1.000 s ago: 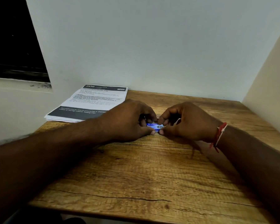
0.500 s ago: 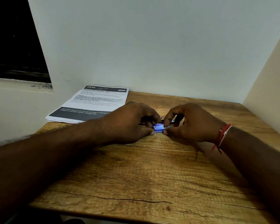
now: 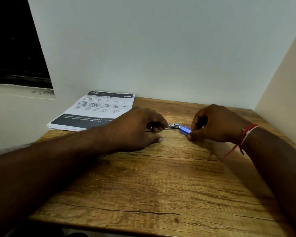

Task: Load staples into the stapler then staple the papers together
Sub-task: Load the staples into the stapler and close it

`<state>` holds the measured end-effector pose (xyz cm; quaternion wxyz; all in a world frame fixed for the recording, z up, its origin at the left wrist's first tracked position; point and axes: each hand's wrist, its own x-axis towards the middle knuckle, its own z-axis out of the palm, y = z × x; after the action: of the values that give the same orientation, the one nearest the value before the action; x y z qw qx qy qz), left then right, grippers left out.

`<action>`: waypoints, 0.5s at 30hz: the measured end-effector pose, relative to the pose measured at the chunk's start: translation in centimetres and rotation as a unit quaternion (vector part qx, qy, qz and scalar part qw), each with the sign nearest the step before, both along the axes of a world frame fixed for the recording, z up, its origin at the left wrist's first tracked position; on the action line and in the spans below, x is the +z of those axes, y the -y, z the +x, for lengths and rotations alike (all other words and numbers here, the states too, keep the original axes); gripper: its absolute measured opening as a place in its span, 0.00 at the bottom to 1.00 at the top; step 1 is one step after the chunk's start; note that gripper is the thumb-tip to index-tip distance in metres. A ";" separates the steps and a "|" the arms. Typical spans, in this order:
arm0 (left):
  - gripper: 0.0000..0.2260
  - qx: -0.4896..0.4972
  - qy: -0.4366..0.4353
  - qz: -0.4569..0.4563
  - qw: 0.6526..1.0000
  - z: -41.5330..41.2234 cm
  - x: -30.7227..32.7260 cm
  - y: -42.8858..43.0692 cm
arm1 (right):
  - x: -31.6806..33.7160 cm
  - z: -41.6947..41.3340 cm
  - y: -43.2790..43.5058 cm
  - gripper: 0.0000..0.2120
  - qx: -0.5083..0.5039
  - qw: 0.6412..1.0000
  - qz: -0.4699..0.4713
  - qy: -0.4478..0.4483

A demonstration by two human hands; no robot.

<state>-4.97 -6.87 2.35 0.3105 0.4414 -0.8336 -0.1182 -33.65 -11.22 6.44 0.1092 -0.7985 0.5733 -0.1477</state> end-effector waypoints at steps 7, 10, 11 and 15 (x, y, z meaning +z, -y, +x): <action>0.15 0.037 0.001 -0.030 0.999 0.2 -0.1 0.3 | -1.1 -3.2 3.3 0.12 -0.115 0.993 -0.028 0.020; 0.15 0.049 -0.007 -0.029 0.998 0.3 0.0 0.4 | -1.5 -4.4 4.2 0.13 -0.159 0.986 -0.037 0.030; 0.15 0.054 -0.009 -0.031 0.998 0.4 0.0 0.4 | -1.7 -4.7 4.4 0.13 -0.171 0.984 -0.038 0.033; 0.18 0.068 -0.009 -0.034 0.997 0.5 0.0 0.5 | -2.1 -5.5 5.1 0.14 -0.215 0.975 -0.055 0.028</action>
<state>-4.51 -7.34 2.37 0.3397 0.4856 -0.8022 -0.0725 -39.13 -16.28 4.36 0.0468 -0.6569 0.7193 -0.2213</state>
